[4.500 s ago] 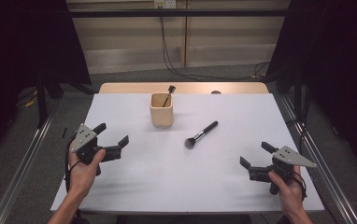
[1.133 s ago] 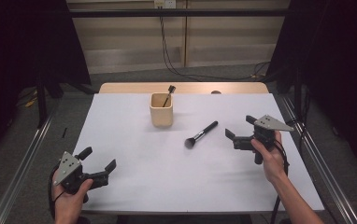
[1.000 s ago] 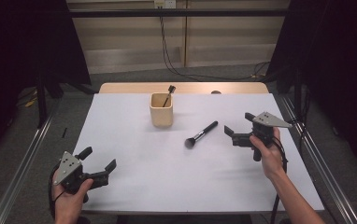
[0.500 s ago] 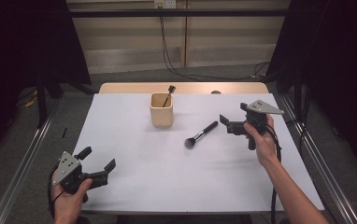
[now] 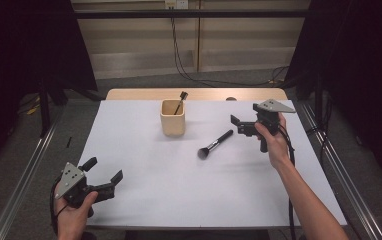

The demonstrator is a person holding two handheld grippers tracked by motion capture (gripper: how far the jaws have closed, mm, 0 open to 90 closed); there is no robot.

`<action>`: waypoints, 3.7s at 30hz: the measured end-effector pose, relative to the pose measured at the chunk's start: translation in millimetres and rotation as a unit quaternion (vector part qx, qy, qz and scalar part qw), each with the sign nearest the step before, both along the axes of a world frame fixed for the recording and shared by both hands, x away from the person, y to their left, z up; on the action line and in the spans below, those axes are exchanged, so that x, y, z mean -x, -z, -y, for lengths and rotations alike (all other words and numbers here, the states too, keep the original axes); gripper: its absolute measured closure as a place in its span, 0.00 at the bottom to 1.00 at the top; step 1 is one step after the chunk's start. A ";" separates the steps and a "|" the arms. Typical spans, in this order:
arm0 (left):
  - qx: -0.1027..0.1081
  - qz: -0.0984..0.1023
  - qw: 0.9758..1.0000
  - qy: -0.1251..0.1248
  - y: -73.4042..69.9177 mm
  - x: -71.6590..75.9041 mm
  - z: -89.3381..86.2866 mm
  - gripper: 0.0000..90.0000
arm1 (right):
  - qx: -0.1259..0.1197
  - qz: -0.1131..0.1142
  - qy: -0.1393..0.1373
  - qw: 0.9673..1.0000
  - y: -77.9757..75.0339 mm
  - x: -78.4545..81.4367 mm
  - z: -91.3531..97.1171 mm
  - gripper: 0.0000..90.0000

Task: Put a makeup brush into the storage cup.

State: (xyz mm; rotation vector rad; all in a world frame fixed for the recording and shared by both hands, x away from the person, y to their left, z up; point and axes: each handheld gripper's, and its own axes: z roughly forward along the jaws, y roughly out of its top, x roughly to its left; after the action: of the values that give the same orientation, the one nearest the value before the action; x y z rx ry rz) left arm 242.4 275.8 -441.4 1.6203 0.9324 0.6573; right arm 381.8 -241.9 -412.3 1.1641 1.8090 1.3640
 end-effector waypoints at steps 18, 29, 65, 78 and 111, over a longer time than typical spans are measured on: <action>-0.001 -0.001 1.000 0.001 0.2 -0.4 -0.8 0.03 | 0.031 -0.021 0.004 0.999 -4.8 -38.0 -7.3 0.01; -0.002 -0.001 1.000 0.003 0.2 -0.6 -0.9 0.03 | 0.056 -0.061 -0.025 0.996 -3.7 -46.4 -8.5 0.05; -0.002 -0.001 1.000 0.006 0.9 -2.2 -0.5 0.03 | 0.216 -0.405 -0.139 0.877 5.2 -67.8 -0.6 0.04; -0.005 -0.002 1.000 0.008 1.2 -2.5 0.0 0.03 | 0.254 -0.450 -0.155 0.842 11.7 -69.4 -4.1 0.05; -0.005 -0.003 1.000 0.008 1.8 -2.4 -1.0 0.03 | 0.392 -0.319 -0.343 0.792 10.3 -97.0 -54.2 0.24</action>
State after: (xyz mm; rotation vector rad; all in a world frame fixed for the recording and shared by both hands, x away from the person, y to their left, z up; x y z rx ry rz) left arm 244.8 276.8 -443.2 1.6364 0.9211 0.6479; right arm 478.8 -187.6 -422.6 0.5041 3.0619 0.3126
